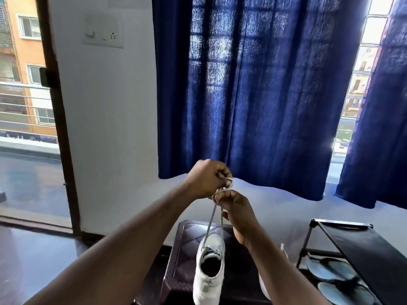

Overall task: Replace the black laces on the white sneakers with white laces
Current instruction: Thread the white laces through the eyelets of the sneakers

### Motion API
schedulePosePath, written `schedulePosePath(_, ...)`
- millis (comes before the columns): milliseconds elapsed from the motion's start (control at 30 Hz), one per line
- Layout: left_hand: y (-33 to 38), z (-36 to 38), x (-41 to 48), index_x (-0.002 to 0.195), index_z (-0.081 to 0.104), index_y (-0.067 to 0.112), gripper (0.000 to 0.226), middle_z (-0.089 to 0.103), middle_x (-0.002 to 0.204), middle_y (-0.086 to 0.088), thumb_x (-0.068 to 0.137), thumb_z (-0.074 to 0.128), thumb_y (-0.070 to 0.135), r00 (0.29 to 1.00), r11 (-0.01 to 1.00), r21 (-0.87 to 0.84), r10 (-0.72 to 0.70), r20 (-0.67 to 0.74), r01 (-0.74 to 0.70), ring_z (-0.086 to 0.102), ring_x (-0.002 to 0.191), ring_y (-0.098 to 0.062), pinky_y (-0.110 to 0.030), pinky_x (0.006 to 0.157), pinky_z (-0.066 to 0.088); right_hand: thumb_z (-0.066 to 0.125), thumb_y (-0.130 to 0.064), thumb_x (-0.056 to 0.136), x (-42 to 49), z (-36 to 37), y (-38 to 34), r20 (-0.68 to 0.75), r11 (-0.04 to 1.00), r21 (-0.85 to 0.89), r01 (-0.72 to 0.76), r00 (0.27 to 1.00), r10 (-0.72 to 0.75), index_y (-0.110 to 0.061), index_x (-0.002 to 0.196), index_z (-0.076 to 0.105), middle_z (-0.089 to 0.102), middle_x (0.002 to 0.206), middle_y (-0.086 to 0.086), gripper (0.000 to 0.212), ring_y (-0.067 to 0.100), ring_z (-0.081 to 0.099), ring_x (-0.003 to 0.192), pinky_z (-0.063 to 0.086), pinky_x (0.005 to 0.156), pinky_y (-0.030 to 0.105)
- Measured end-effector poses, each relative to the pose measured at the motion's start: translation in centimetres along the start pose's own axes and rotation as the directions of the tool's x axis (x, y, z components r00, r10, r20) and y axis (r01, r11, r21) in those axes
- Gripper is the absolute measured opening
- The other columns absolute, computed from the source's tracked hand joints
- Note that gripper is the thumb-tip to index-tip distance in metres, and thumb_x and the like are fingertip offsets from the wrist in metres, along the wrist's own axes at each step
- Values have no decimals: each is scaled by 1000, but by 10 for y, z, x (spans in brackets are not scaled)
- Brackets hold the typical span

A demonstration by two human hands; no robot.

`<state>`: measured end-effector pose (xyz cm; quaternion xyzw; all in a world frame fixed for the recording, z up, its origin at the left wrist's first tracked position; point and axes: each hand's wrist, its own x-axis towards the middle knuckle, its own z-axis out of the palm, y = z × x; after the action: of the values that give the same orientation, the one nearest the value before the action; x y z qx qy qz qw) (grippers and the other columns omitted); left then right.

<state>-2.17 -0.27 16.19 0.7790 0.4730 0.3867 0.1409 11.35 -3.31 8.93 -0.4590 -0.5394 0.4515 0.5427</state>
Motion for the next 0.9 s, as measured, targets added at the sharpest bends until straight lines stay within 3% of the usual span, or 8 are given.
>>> schedulePosePath(133, -30, 6, -8, 78, 77, 26, 14, 76, 76, 12, 83, 76, 13, 969, 988, -28, -154, -194, 152, 70, 71, -9, -32, 69, 60, 61, -3, 97, 3, -8, 8, -56, 963, -229, 142, 986, -158, -11, 86, 70, 79, 87, -2, 16, 8, 73, 85, 52, 81, 24)
schedulePosePath(233, -49, 26, -30, 94, 76, 7, 9, 78, 88, -7, 93, 68, 3, 921, 849, -369, -384, 62, 378, 65, 59, -19, -32, 62, 57, 71, -20, 96, 2, -11, 9, -58, 842, -497, 210, 960, -274, -23, 85, 69, 76, 81, -14, 12, 1, 68, 80, 51, 76, 20)
schedulePosePath(367, -69, 67, -68, 123, 66, 2, 22, 73, 110, -9, 105, 54, 4, 881, 734, -499, -307, 361, 460, 63, 50, -12, -27, 50, 56, 75, -22, 94, 1, -18, 4, -31, 756, -592, 279, 930, -367, -22, 87, 70, 73, 80, -15, 8, -5, 66, 76, 48, 71, 11)
schedulePosePath(533, -63, 98, -91, 95, 76, 16, 14, 74, 86, 4, 96, 62, 11, 824, 677, -525, -223, 521, 515, 67, 78, -27, -33, 56, 52, 73, -19, 95, -3, -25, 3, 28, 703, -651, 287, 934, -356, -26, 88, 69, 73, 78, -22, 11, -8, 68, 79, 48, 70, 7)
schedulePosePath(600, -70, 101, -87, 94, 73, 6, 15, 71, 72, 9, 94, 61, -3, 891, 860, -324, -271, 365, 395, 68, 69, -1, -25, 57, 51, 72, -19, 95, -7, -32, 7, 25, 654, -707, 268, 934, -356, -24, 91, 71, 75, 80, -19, 7, -1, 70, 80, 56, 77, 20)
schedulePosePath(667, -80, 96, -77, 94, 78, 18, 16, 75, 77, 7, 94, 66, 7, 950, 977, 17, -212, 229, 214, 66, 63, 6, -23, 67, 55, 73, -21, 93, -13, -40, 12, 17, 598, -773, 211, 949, -314, -23, 90, 72, 76, 83, -13, 3, 8, 72, 81, 59, 79, 31)
schedulePosePath(767, -91, 84, -65, 100, 80, 32, 11, 79, 98, 3, 91, 73, 32, 948, 954, 290, -155, 277, 71, 72, 93, -18, -37, 85, 57, 73, -23, 91, -29, -46, 23, -4, 525, -844, 107, 978, -207, -25, 97, 73, 76, 91, -9, 6, 17, 71, 89, 52, 76, 29)
schedulePosePath(900, -82, 73, -58, 107, 78, 28, 21, 77, 108, 0, 90, 66, 31, 916, 859, 491, -75, 395, -141, 68, 103, -26, -40, 89, 56, 71, -22, 89, -49, -33, 55, -23, 541, -841, 18, 997, -69, -23, 115, 70, 78, 102, 1, 26, 25, 71, 98, 48, 73, 29)
